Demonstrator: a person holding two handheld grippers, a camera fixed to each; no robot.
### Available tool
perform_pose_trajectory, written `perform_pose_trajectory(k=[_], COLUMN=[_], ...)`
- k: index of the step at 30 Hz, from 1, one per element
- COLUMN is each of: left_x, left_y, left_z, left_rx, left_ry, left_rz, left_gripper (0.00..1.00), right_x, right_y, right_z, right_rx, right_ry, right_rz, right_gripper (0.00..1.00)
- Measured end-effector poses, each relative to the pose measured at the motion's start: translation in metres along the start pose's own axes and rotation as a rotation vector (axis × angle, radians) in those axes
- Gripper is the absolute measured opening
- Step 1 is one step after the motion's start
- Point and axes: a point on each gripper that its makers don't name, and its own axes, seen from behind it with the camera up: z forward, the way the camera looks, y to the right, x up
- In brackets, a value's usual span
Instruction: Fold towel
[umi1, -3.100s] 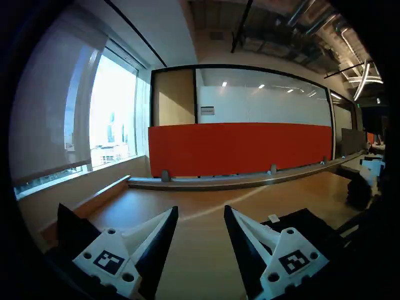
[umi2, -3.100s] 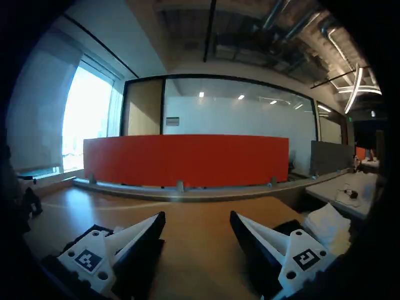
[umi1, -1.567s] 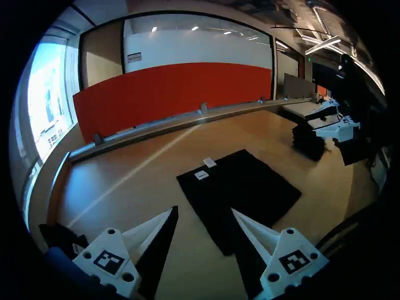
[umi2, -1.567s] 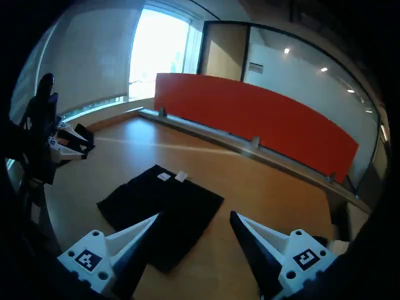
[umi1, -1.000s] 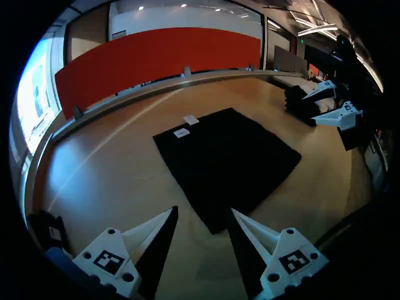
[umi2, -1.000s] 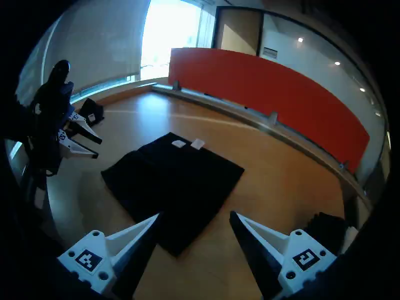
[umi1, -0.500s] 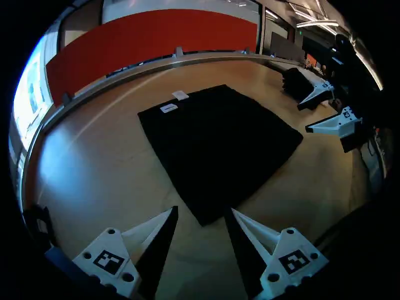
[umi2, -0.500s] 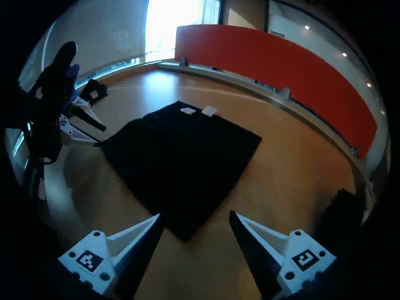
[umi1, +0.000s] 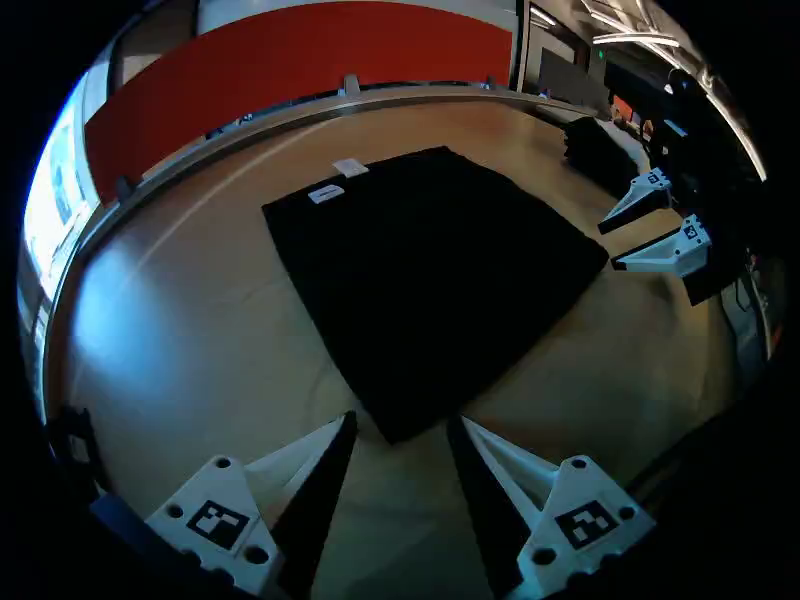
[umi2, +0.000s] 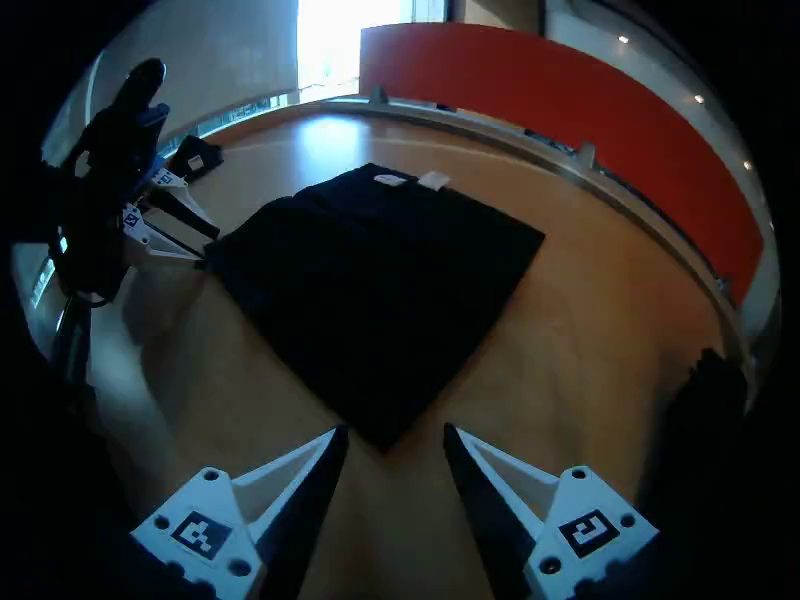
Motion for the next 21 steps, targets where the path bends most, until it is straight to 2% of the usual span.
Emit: perform_pose_trajectory(k=[3,15,19,21], left_x=[0.0001,0.0009,0.0009,0.0005], left_y=[-0.0002,-0.0021,-0.0026,-0.0033], left_z=[0.0010,0.0015,0.0015,0.0013], left_rx=[0.006,0.020,0.027,0.032], left_ry=[-0.002,0.003,0.001,0.000], left_rz=[0.000,-0.006,-0.012,-0.016], left_gripper=[0.61,0.59,0.50,0.34], right_x=[-0.0017,-0.0029,-0.0035,-0.0037], right_y=[-0.0010,-0.0067,-0.0060,-0.0055], right_z=[0.0020,0.0079,0.0072,0.0069], right_rx=[0.008,0.036,0.032,0.030], right_ry=[-0.005,-0.013,-0.014,-0.015], right_rz=[0.006,0.005,0.015,0.021], right_gripper=[0.64,0.37,0.29,0.25])
